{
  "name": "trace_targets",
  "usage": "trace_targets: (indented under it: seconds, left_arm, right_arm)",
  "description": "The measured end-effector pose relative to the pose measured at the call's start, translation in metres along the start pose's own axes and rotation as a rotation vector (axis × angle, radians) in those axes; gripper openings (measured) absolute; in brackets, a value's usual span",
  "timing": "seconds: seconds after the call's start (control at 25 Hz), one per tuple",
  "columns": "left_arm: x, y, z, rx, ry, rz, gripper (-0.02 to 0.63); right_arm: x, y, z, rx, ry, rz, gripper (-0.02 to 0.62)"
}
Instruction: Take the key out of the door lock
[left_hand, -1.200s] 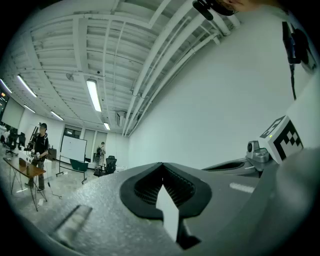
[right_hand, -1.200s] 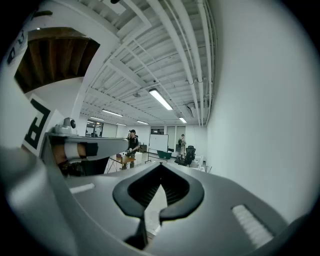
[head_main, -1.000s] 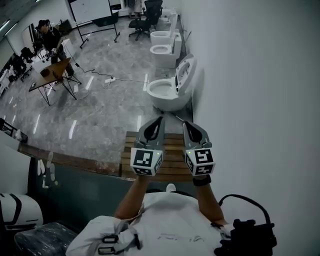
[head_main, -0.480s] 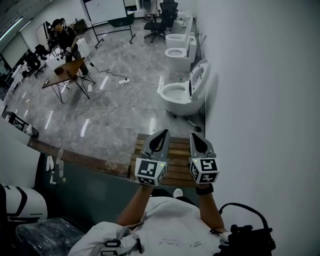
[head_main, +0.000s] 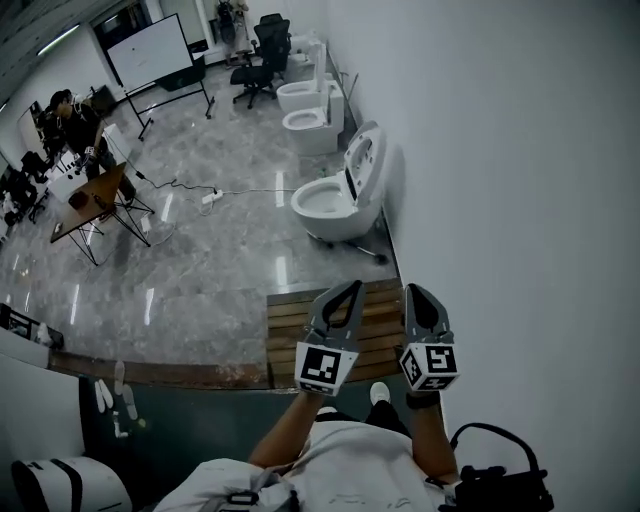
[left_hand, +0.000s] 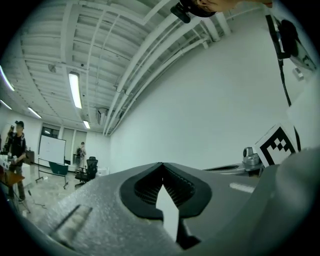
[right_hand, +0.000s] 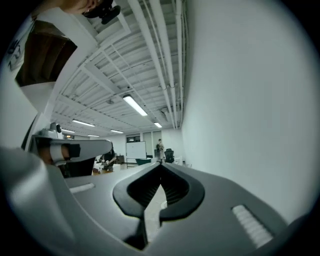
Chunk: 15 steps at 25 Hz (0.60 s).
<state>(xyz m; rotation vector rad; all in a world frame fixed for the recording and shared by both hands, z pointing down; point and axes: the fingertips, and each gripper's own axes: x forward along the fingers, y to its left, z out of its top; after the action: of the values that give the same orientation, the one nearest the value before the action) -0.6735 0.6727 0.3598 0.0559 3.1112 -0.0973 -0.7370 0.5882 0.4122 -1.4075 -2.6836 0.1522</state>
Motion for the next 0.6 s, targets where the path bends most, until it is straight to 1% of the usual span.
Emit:
trace_targets:
  seconds: [0.08, 0.2, 0.28, 0.32, 0.4, 0.44, 0.6]
  left_arm:
    - [-0.024, 0.005, -0.020, -0.048, 0.021, -0.085, 0.002]
    - [-0.039, 0.006, -0.065, -0.082, 0.079, -0.224, 0.002]
    - [-0.033, -0.008, -0.078, -0.104, 0.088, -0.313, 0.002]
    - [-0.028, -0.021, -0.079, -0.114, 0.085, -0.361, 0.002]
    - [-0.029, -0.061, -0.074, -0.129, 0.064, -0.485, 0.002]
    - [-0.037, -0.087, -0.071, -0.138, 0.048, -0.565, 0.002]
    - [-0.096, -0.221, -0.059, -0.156, -0.012, -0.920, 0.001]
  right_arm:
    - [-0.026, 0.017, -0.008, 0.019, -0.026, -0.099, 0.006]
    - [-0.055, 0.042, -0.044, 0.021, 0.006, -0.217, 0.006]
    - [-0.066, 0.048, -0.066, 0.030, 0.041, -0.270, 0.006]
    - [-0.073, 0.048, -0.070, 0.031, 0.046, -0.297, 0.006]
    - [-0.103, 0.050, -0.065, 0.005, 0.030, -0.375, 0.006]
    - [-0.127, 0.053, -0.062, -0.016, 0.015, -0.431, 0.006]
    - [-0.260, 0.049, -0.059, -0.063, -0.058, -0.720, 0.006]
